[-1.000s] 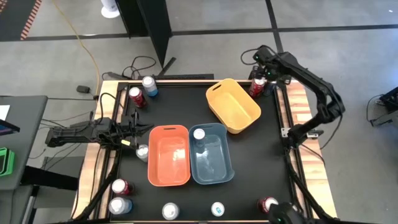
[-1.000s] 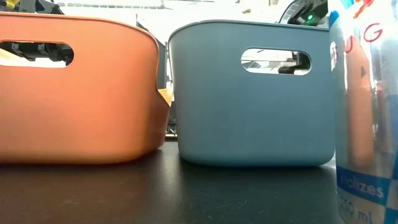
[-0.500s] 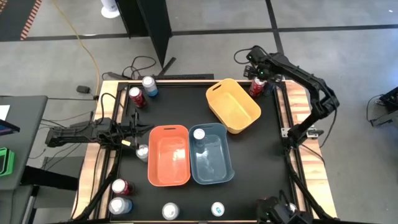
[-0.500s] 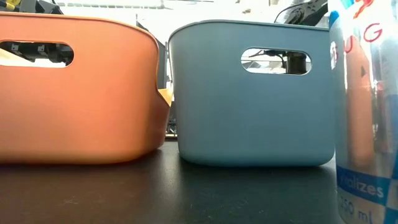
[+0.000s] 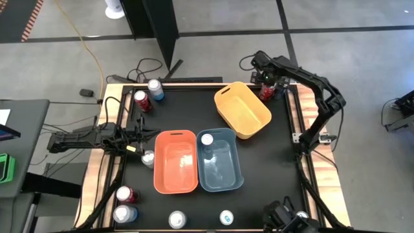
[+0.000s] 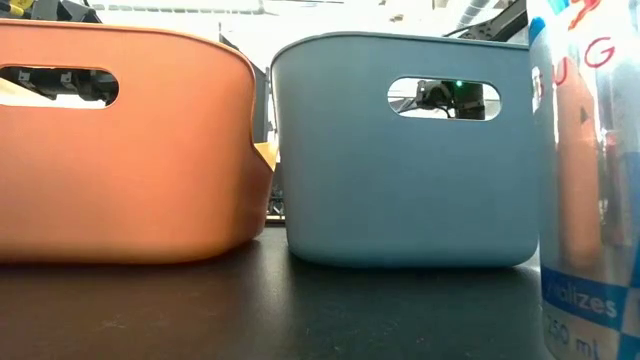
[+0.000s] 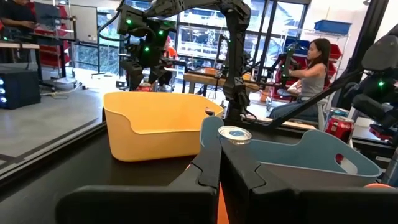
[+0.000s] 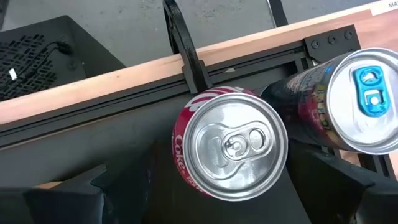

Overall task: Sort soda cans
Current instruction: Put the top right red soda can into the yellow bin

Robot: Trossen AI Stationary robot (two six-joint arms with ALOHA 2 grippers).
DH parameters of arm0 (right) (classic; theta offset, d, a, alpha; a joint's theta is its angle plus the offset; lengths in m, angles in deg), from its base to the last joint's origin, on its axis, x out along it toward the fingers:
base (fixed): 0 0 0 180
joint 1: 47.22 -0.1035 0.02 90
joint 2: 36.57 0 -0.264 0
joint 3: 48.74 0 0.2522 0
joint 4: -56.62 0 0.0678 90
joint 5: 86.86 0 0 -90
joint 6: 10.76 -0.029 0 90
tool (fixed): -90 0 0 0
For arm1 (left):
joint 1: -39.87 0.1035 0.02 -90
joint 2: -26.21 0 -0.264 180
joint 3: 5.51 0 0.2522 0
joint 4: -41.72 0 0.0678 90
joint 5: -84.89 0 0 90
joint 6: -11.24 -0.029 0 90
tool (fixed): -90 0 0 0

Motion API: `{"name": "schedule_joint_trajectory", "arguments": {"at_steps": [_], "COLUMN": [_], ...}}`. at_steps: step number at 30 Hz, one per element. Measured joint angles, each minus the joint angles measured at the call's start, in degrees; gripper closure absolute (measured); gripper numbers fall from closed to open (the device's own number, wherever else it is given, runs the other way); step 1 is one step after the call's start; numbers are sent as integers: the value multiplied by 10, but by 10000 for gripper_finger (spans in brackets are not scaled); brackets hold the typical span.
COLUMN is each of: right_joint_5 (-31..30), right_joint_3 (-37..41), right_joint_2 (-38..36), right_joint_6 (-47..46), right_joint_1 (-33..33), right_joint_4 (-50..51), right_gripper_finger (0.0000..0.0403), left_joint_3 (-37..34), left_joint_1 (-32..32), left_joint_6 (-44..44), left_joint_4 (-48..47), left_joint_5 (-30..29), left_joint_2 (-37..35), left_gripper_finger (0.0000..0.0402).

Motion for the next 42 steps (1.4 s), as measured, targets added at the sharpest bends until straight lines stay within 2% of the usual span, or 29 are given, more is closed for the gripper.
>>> {"name": "schedule_joint_trajectory", "arguments": {"at_steps": [16,25,30,42], "right_joint_5": [-1,-1,-1,0], "right_joint_3": [0,0,0,-1], "right_joint_2": [5,5,5,5], "right_joint_6": [-50,-93,-94,-89], "right_joint_1": [0,-13,-14,-22], "right_joint_4": [-1,0,1,24], "right_gripper_finger": [40,70,83,85], "left_joint_3": [0,0,0,0], "left_joint_1": [0,0,0,0], "left_joint_6": [-4,-4,-3,0], "left_joint_4": [0,-4,-4,-4], "left_joint_5": [0,0,0,0], "left_joint_2": [0,0,0,0], "left_gripper_finger": [401,401,401,401]}}
